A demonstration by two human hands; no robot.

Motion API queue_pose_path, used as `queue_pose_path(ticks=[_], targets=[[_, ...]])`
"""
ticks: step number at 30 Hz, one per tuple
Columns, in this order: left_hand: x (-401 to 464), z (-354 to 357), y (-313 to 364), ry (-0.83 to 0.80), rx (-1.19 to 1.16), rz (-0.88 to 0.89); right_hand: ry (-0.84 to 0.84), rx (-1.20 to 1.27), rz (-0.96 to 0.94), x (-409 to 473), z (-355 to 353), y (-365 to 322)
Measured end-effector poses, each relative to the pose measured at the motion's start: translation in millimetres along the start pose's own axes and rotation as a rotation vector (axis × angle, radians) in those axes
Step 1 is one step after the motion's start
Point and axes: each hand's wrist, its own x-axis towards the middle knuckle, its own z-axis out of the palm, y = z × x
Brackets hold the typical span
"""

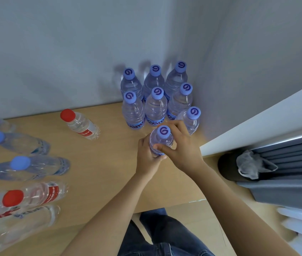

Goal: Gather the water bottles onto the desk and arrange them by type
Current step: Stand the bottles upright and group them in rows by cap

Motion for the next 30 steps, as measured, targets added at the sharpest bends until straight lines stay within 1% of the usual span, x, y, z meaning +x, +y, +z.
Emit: queue_pose_path(ticks=[10,19,21,23,25,28,30], targets=[[25,3,6,0.078,0.020,0.030,0.044,-0.001,0.030,25,3,-4],[32,0,12,0.083,-0.042,0.078,0.069,-0.015,0.036,30,5,-4],[34,-5,14,0.033,-0.053,0.050,0.067,-0.021,0.049,29,6,-6],[36,-12,13,-0.056,-0.088,-0.005,0.060,-0.020,0.085,30,7,-9],[34,-22,13,-0.123,-0.075,-0.082,0.057,-0.001,0.123,32,6,-14],[26,-42,13,-0.171,-0.075,-0.181,0.065,0.021,0.129,35,1,-26],[19,-61,22,-0.161,-0.123,-0.224,0.099,0.020,0.089,36,-3,-38]])
